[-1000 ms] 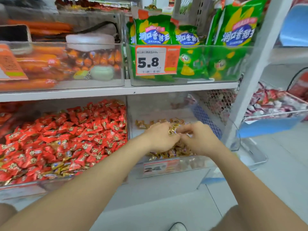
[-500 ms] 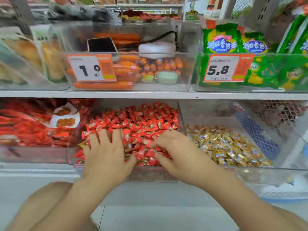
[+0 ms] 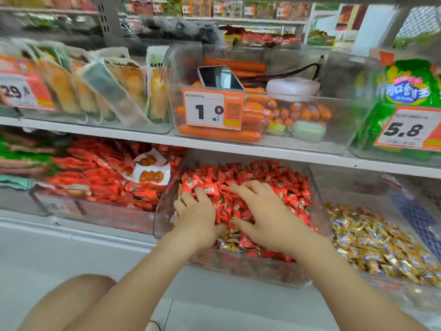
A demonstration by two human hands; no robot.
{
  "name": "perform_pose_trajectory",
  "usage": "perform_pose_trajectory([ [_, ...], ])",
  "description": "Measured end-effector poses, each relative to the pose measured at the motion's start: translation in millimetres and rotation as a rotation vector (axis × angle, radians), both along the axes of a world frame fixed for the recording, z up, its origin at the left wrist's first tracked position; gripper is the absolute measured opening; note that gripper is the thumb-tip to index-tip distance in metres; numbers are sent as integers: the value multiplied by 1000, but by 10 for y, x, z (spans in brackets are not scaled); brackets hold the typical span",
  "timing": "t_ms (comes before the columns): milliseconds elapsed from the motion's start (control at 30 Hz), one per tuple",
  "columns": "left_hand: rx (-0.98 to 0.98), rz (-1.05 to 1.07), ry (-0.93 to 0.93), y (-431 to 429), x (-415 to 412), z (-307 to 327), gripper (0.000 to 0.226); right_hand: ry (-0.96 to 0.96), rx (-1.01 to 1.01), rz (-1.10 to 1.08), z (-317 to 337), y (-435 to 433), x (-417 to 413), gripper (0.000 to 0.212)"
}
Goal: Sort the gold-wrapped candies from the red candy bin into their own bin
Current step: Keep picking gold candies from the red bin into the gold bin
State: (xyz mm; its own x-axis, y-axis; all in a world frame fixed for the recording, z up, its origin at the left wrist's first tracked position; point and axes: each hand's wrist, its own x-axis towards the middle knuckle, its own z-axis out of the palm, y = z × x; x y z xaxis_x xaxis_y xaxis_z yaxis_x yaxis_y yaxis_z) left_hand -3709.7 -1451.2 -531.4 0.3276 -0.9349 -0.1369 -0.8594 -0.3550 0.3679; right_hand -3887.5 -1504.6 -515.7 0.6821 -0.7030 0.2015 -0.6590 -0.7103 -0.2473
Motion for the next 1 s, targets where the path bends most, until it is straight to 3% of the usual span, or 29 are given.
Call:
perform_pose_trajectory([
  [100,-134,-135,19,-179,-39,-55,105,-144,-2,-15,46,-20,-1,75],
  [200,-247,-339,45,-293,-65,-48,94,-206,27,18,102,21,27,88],
  [300,-230,-444,156,-317,36,41,109,-142,34,39,81,42,55,92],
  [433,-178,-448,161,-171,296,183,125,61,-110,-86,-61,-96,-4,56],
  [633,-144,-275,70,195,500,338,116,77,-143,-198,59,-134,-53,44],
  [800,-51,-296,12,306,428,259,86,-68,-181,-189,121,-50,2,45],
  [900,-279,-322,-45,177,360,233,53,-139,-136,-17,159,8,63,45],
  [1000,-412,-403,-9,-19,318,200,32,-67,-66,26,142,115,164,25],
])
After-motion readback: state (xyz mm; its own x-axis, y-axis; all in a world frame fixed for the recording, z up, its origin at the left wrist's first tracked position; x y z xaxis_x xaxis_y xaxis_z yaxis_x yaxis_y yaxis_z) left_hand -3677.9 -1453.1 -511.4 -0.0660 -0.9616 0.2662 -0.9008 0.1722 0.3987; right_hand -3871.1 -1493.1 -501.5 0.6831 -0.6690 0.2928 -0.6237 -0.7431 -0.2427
